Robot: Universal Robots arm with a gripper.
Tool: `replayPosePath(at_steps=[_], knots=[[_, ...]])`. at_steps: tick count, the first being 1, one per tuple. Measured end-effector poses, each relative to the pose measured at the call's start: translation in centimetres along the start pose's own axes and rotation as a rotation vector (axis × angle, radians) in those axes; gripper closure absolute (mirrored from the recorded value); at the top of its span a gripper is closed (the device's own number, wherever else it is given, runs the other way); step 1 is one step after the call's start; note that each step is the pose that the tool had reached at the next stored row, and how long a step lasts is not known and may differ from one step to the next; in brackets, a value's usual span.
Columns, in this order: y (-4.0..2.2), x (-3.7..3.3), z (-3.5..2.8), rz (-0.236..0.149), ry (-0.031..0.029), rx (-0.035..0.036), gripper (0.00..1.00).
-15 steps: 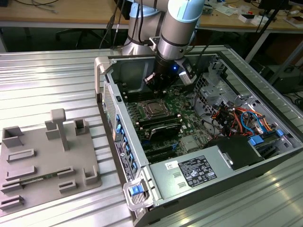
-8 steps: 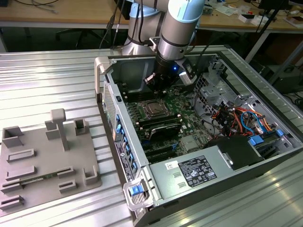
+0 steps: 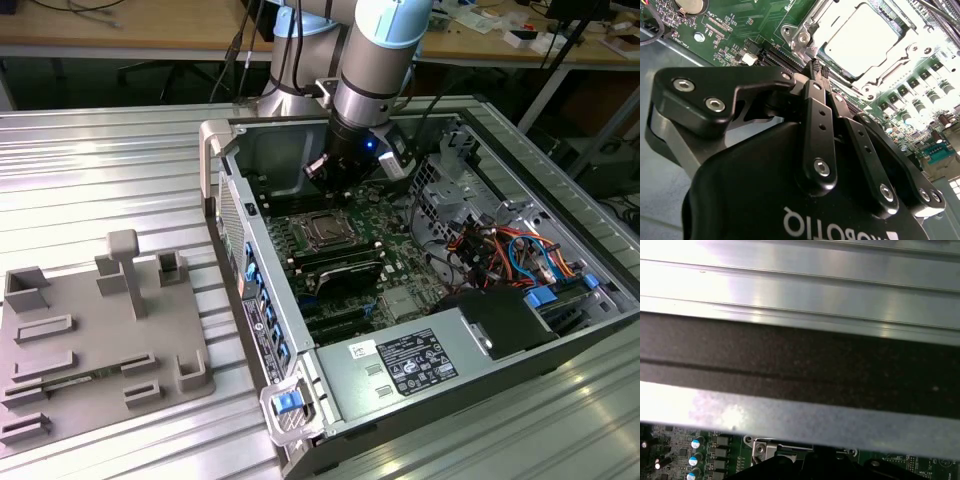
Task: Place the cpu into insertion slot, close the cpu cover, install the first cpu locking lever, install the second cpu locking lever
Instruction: 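Install the second cpu locking lever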
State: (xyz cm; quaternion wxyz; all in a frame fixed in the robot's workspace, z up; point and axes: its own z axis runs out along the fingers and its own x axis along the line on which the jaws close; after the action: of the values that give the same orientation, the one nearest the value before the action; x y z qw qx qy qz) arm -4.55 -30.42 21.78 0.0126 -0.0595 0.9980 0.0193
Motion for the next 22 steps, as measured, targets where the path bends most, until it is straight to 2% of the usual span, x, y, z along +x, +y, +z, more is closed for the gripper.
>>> replayPosePath(at_steps=[4,7,8,11,13,17,19,21,22], knots=[[-0.06,-0.46,0.0,0.0,0.0002,0.0002,0.89],[-0.07,-0.49,-0.17,0.0,0.0001,0.0004,0.89],[-0.1,-0.49,-0.33,0.0,0.0002,0.0011,0.89],[-0.19,-0.51,-1.44,0.0,0.0005,0.0038,0.89],[-0.28,-0.5,-1.46,0.0,0.0007,0.0065,0.89],[-1.42,-0.36,-1.5,0.0,0.0008,0.0071,0.89],[-2.43,-0.24,-1.55,0.0,0.0008,0.0071,0.89],[-2.71,-0.28,-1.55,0.0,0.0011,0.0071,0.89],[-2.84,-0.66,-1.53,0.0,0.003,0.0067,0.89]])
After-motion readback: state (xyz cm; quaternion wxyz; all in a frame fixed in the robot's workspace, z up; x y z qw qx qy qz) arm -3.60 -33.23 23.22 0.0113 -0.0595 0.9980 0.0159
